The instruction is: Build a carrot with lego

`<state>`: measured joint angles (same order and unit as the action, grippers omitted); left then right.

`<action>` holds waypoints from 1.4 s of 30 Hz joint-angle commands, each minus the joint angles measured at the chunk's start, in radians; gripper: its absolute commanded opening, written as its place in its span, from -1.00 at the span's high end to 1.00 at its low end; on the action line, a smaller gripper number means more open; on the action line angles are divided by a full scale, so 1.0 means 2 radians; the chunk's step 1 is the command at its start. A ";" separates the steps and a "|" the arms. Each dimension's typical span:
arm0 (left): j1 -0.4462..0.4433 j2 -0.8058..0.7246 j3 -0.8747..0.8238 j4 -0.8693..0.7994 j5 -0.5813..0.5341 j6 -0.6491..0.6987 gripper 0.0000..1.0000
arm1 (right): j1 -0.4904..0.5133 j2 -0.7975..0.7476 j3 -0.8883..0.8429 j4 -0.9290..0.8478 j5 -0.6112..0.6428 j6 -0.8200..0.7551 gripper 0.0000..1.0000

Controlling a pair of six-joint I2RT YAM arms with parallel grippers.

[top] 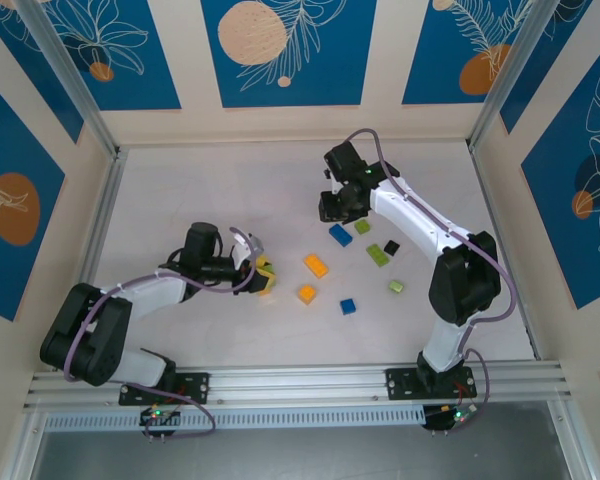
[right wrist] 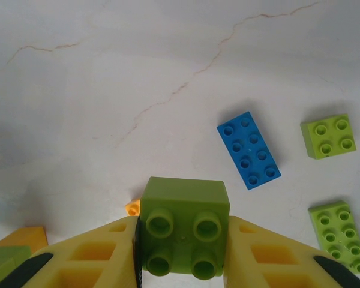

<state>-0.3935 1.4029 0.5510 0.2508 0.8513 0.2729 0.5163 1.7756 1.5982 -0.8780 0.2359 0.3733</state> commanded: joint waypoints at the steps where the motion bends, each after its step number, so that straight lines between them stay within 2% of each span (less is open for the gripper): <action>1: -0.004 0.006 0.007 -0.016 0.003 0.013 0.14 | 0.007 -0.002 0.019 -0.012 0.000 0.004 0.30; 7: -0.007 0.001 0.007 -0.027 0.008 0.024 0.15 | 0.007 -0.004 0.014 -0.010 0.004 0.003 0.30; 11: -0.028 -0.004 0.014 -0.059 -0.003 0.043 0.21 | 0.006 0.000 0.011 -0.008 0.004 0.002 0.30; 22: -0.066 0.004 0.021 -0.089 0.015 0.040 0.20 | 0.003 0.007 0.009 -0.004 0.001 0.001 0.31; 34: -0.125 -0.067 -0.016 -0.054 -0.003 0.011 0.21 | 0.001 0.013 0.015 -0.004 -0.006 0.004 0.31; 42: -0.143 -0.090 -0.038 -0.018 -0.030 -0.005 0.19 | 0.009 -0.001 0.009 -0.012 0.002 0.015 0.32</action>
<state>-0.6617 1.2377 0.4889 0.1600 0.8150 0.2802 0.5243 1.7908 1.6085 -0.8829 0.2394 0.3817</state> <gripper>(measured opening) 0.407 0.346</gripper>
